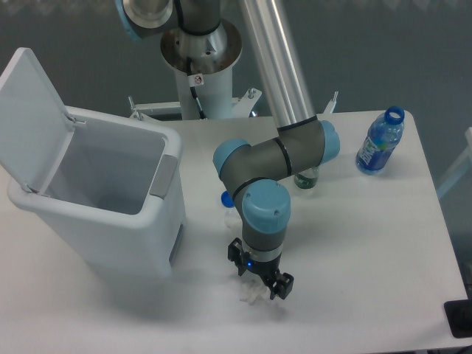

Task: Pick up the paper ball
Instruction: 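Lower the gripper and close it on the paper ball, then lift the paper ball and carry it back toward the standing bottles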

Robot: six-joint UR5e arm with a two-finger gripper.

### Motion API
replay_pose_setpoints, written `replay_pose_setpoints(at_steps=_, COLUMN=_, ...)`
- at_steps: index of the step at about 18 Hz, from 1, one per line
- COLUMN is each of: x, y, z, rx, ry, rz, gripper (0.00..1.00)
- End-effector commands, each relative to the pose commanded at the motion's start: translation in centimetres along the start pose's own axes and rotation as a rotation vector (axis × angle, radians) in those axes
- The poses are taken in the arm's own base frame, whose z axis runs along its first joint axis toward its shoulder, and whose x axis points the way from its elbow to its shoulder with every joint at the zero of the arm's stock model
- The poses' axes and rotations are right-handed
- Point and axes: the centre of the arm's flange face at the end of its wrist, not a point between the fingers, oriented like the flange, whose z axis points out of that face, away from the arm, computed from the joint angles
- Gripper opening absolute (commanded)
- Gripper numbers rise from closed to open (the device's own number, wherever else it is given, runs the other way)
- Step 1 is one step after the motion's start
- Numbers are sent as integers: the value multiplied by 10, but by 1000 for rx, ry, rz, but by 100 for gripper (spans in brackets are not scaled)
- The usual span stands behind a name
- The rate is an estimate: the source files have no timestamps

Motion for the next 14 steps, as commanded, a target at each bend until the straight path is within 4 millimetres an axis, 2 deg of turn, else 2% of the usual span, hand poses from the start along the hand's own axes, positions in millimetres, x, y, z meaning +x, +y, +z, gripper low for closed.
replay_pose_setpoints(at_steps=2, x=0, y=0, z=-1, rx=1, ry=-1, rz=0, gripper=0)
replay_pose_setpoints(at_steps=6, x=-6, y=2, z=-10, rx=8, ry=-16, rz=-57, gripper=0)
replay_pose_setpoints(at_steps=9, x=-19, y=2, z=-40, rx=33, ry=-62, rz=-92, gripper=0)
replay_pose_setpoints(at_steps=12, x=-45, y=33, z=-87, rx=52, ry=-113, rz=-138, gripper=0)
replay_pose_setpoints(at_steps=14, x=-57, y=51, z=-101, rx=51, ry=-82, rz=-155, gripper=0)
